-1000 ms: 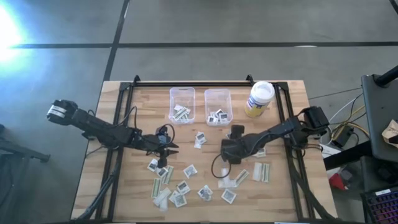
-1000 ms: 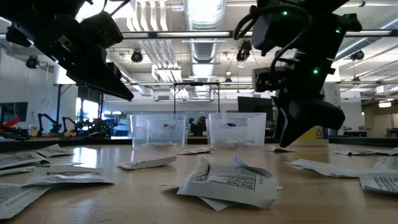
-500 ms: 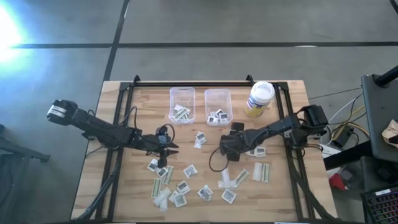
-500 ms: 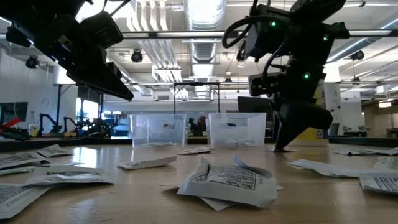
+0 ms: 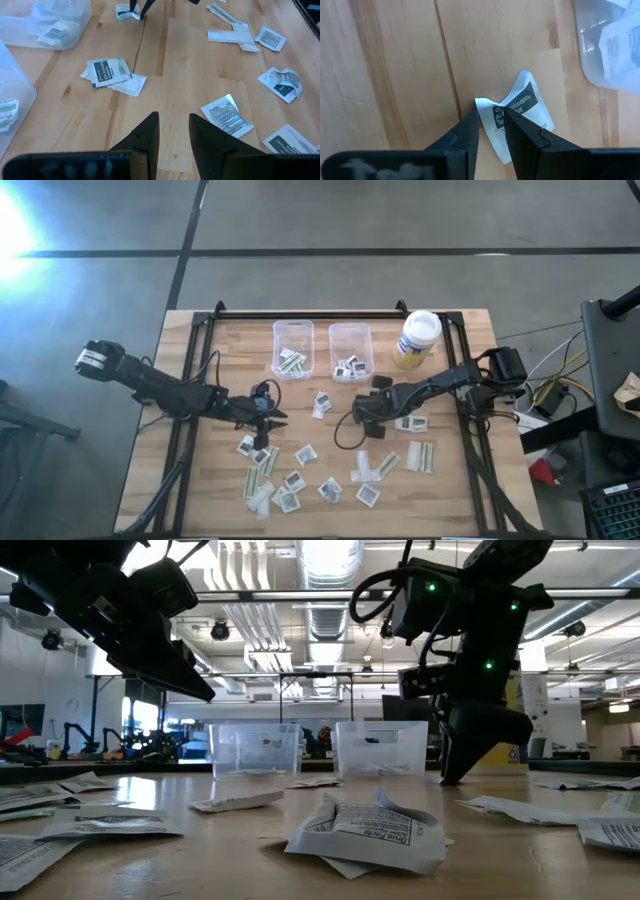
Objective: Pick & Place First Aid Supplies
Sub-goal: Put the gray towelette pack into the right transparent bin
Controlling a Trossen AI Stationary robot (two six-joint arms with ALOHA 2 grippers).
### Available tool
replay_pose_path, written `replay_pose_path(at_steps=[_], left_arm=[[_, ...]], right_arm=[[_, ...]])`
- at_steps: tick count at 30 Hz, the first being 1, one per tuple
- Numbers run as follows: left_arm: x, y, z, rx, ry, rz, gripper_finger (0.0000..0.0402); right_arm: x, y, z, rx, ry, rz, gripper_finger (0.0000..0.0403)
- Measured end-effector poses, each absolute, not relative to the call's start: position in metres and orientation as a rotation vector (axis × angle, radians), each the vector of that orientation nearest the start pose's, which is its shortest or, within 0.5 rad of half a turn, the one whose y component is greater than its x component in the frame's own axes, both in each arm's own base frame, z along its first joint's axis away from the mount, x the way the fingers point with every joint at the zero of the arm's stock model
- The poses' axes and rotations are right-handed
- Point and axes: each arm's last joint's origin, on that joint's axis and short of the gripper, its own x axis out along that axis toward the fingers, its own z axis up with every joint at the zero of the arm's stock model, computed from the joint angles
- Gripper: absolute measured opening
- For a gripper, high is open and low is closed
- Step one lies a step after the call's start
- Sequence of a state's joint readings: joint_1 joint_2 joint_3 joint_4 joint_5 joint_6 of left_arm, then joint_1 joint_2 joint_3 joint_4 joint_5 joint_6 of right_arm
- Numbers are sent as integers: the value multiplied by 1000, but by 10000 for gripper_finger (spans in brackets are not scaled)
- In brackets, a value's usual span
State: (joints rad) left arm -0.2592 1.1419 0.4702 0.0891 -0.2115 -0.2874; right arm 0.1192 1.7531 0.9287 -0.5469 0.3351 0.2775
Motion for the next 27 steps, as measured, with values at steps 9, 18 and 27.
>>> replay_pose_path(at_steps=[9, 18, 27], left_arm=[[214, -50, 185, -144, 568, 35, 99], [214, -50, 185, -144, 568, 35, 99], [214, -50, 185, -144, 568, 36, 99]], right_arm=[[296, 24, 130, -71, 1291, -371, 21], [296, 25, 133, -51, 1295, -348, 8], [307, 40, 168, 6, 1229, -251, 8]])
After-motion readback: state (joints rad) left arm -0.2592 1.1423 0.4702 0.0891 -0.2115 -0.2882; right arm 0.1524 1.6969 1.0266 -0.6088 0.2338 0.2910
